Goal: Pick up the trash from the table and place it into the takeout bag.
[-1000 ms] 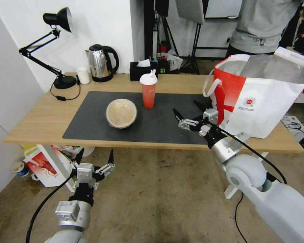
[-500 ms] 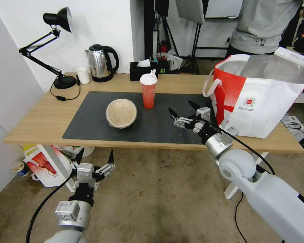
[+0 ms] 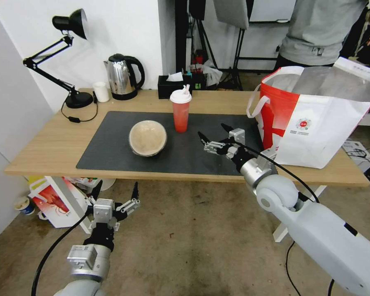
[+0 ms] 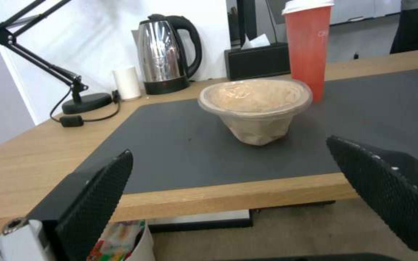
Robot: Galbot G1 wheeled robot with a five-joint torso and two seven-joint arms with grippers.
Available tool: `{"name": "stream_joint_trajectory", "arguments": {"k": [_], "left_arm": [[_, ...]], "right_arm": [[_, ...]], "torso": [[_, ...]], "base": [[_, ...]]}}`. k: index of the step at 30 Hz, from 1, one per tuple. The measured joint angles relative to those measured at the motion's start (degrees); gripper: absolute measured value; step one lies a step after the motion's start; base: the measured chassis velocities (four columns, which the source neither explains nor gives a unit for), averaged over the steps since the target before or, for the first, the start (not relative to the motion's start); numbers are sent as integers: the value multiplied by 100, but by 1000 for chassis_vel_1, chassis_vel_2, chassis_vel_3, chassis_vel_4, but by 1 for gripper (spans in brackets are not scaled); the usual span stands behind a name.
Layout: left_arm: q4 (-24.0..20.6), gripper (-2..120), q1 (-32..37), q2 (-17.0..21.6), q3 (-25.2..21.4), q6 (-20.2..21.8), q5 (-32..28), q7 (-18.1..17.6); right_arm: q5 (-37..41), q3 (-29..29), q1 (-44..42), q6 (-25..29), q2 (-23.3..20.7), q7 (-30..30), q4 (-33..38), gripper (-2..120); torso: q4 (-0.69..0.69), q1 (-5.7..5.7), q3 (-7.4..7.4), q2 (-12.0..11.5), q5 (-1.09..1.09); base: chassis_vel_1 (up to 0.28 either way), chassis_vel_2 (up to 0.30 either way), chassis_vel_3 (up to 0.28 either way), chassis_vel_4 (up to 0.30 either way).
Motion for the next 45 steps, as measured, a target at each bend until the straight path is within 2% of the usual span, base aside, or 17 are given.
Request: {"name": "stream_joint_trajectory", "arguments": {"k": [18,45], "left_arm": [[0,100,0,0,0,0,0,0],[0,100,0,0,0,0,0,0]], "right_arm": [[136,-319,592,-47,152,-2,-416,100],[136,-747,1379,-51,807,-65,-1446,100]], "torso": [[0,0,-1,0,0],[0,0,0,0,0]], "base": [[0,0,0,0],[0,0,0,0]]}}
